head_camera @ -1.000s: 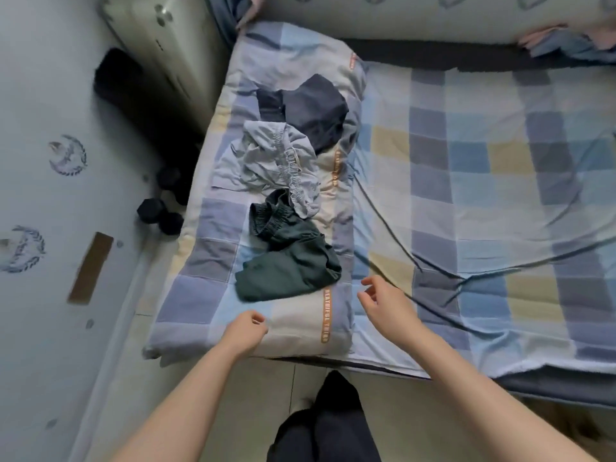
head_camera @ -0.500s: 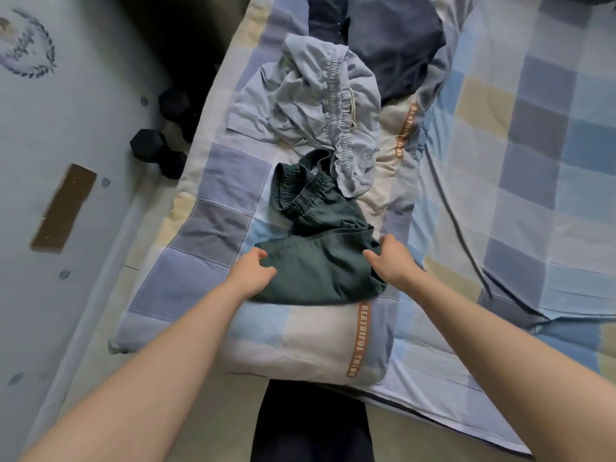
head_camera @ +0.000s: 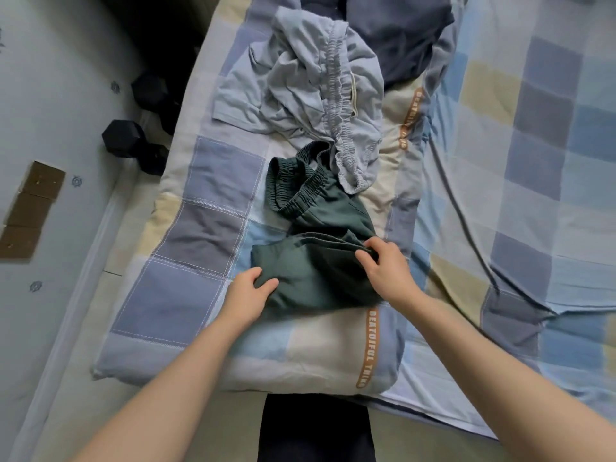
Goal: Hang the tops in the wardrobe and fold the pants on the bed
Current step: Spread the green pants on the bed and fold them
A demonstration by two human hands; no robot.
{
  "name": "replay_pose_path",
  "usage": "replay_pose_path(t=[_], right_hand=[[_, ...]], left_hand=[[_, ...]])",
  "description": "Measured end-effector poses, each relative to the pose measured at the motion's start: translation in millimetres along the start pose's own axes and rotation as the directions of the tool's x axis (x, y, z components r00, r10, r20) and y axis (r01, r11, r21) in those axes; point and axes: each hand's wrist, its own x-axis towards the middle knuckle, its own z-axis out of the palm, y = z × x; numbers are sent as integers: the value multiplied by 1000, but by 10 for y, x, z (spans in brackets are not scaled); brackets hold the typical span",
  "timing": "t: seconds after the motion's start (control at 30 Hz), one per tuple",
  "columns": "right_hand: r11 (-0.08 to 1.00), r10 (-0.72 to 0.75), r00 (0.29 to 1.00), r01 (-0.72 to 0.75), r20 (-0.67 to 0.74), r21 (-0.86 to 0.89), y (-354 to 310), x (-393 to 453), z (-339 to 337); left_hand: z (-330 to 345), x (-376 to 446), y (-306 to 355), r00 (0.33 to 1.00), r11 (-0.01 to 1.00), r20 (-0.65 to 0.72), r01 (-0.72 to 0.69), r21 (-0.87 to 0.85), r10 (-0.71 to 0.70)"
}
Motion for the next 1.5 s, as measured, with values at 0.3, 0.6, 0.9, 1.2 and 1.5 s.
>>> replay_pose_path(t=[0.3, 0.6, 0.9, 1.2, 1.5], right_hand=[[468, 313, 945, -240, 95, 851, -995, -1240, -1339], [488, 233, 970, -59, -65, 871, -1701, -2650, -2241], [714, 158, 962, 43, -222, 698, -1174, -3954, -2375], [928, 227, 954, -150, -197, 340, -300, -4630, -2637], [981, 126, 952, -78, -279, 175, 742, -4588, -2776]], left_hand=[[-526, -1360, 1161, 999, 660, 22, 42, -750, -38], [-1081, -2547, 2350, 983, 405, 5, -70, -912, 182], [-925, -3647, 3063, 844, 445, -104, -377, -812, 526], [-288, -4616, 3299, 571, 549, 213, -518, -656, 793], [689, -5647, 3345, 355, 600, 491, -357, -715, 796]])
